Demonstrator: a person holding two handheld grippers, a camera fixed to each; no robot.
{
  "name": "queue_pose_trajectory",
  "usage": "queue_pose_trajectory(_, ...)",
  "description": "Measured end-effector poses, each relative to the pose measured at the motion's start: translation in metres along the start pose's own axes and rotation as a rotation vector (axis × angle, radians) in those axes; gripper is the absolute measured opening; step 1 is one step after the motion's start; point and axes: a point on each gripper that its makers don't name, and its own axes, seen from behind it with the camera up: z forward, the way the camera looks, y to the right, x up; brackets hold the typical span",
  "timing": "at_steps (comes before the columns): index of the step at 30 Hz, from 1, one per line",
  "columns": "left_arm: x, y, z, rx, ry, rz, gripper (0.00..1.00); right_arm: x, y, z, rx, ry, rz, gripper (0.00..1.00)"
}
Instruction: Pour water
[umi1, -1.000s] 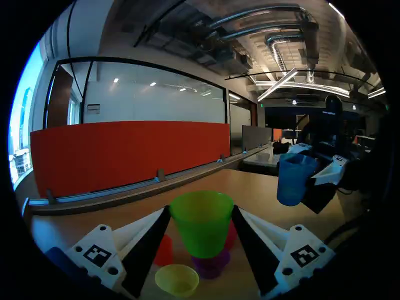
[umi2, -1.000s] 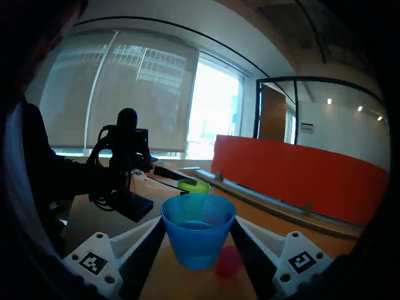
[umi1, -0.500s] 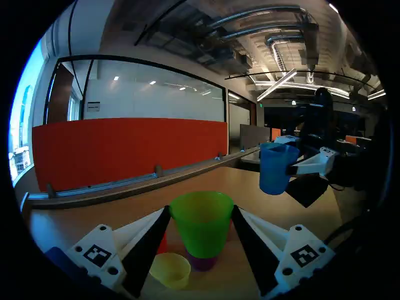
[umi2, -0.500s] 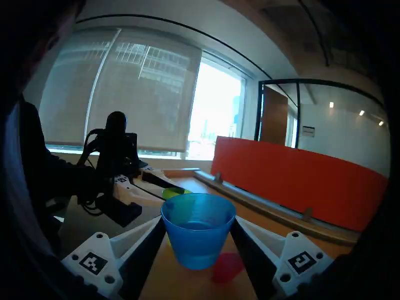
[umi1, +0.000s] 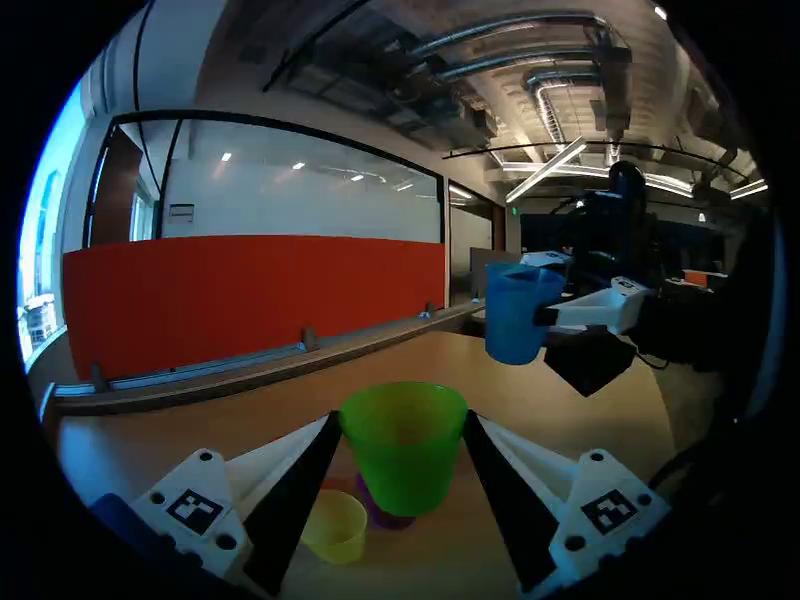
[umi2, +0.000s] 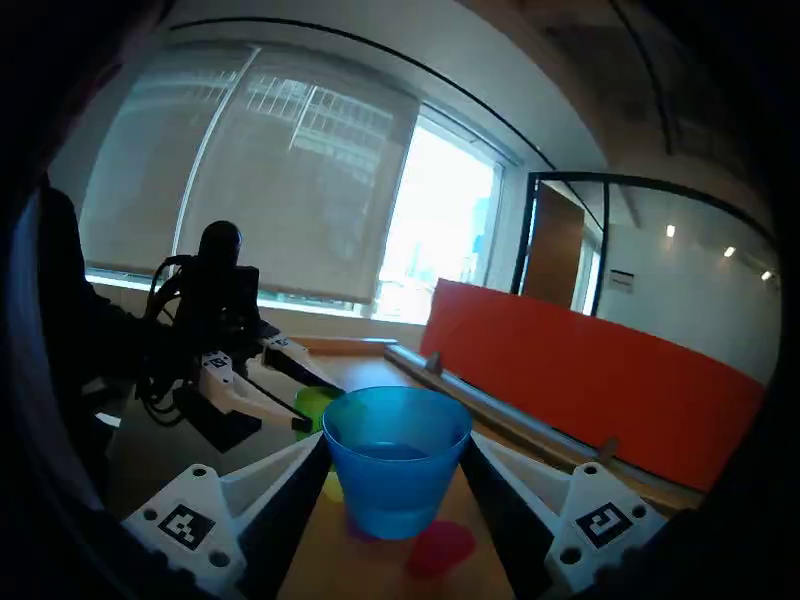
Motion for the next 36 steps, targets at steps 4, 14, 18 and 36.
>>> queue_pose_trajectory(4, -0.001, 0.008, -0.003, -0.016, 0.000, 0.010, 0.89, 0.004, 0.002, 0.003, 0.002, 0.001, -0.022, 0.89)
queue_pose_trajectory(14, -0.004, 0.020, -0.007, -0.046, 0.004, 0.009, 0.89, 0.014, 0.009, 0.013, 0.007, 0.008, -0.077, 0.89)
queue_pose_trajectory(18, -0.006, 0.021, -0.009, -0.053, 0.006, 0.003, 0.89, 0.018, 0.010, 0.017, 0.009, 0.013, -0.096, 0.89)
queue_pose_trajectory(36, -0.003, 0.026, -0.014, -0.062, 0.017, 0.006, 0.89, 0.034, 0.013, 0.039, 0.016, 0.025, -0.251, 0.89)
